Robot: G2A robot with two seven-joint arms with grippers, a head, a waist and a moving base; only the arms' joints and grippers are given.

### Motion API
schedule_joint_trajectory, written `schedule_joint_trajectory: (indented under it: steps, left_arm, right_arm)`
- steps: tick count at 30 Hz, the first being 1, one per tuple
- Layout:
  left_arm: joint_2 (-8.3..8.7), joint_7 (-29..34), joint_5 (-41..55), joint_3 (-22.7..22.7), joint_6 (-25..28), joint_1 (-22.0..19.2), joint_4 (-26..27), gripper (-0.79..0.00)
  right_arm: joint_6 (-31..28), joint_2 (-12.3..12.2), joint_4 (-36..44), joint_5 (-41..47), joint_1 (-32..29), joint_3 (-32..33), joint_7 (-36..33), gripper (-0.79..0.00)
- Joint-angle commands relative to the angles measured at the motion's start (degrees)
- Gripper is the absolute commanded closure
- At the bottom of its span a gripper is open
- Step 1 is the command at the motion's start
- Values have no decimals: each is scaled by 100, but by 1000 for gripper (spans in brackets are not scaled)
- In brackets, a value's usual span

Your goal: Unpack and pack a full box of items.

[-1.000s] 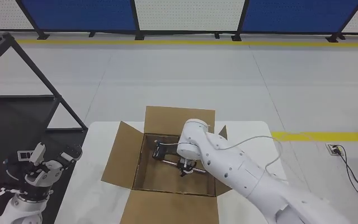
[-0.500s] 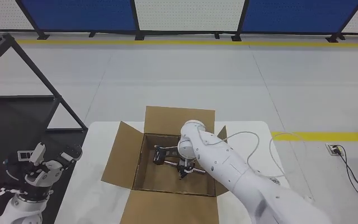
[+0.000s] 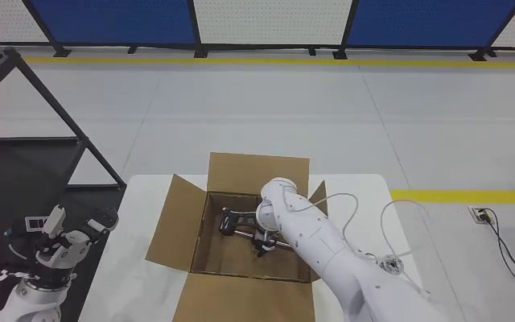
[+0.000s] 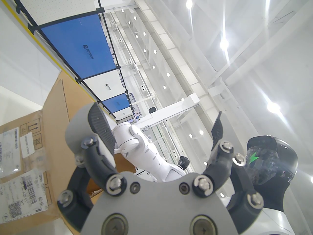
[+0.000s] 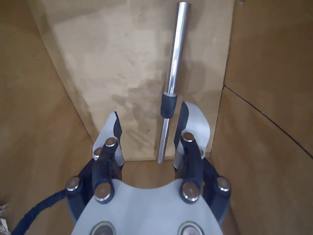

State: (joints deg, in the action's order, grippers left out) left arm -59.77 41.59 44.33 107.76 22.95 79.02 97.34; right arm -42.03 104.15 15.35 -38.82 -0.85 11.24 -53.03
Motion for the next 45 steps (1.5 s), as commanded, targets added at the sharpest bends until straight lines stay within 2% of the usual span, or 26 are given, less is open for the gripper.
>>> schedule_joint_trajectory:
  steps: [1,2,6,14,26,36,40,41,42,43,45]
  left_arm:
    - [0,0,0,0,0,0,0,-785]
    - [0,0,0,0,0,0,0,-785]
    - [0,0,0,0,0,0,0,-785]
    - [0,0,0,0,0,0,0,-785]
    - [0,0,0,0,0,0,0,-785]
    - [0,0,0,0,0,0,0,-785]
    - [0,0,0,0,0,0,0,-785]
    - [0,0,0,0,0,0,0,-785]
    - [0,0,0,0,0,0,0,-785]
    - [0,0,0,0,0,0,0,-785]
    - [0,0,0,0,0,0,0,-785]
  right_arm:
    - [24,43,-124,28,-8,31,72,-480]
    - [72,62,-188,35,-7,44,91,-486]
    - [239,129,-341,42,-24,87,150,-376]
    - [565,222,-529,49,-60,168,146,-317]
    - [955,298,-643,-12,-123,260,112,-332]
    - [970,300,-642,-14,-126,263,110,-326]
    - [970,300,-642,-14,-126,263,110,-382]
    - [970,300,-642,-14,-126,263,110,-489]
    - [970,300,-642,-14,-126,263,110,-757]
    - [970,300,-642,-14,-126,263,110,-785]
    - [970,300,-642,-14,-126,263,110,-785]
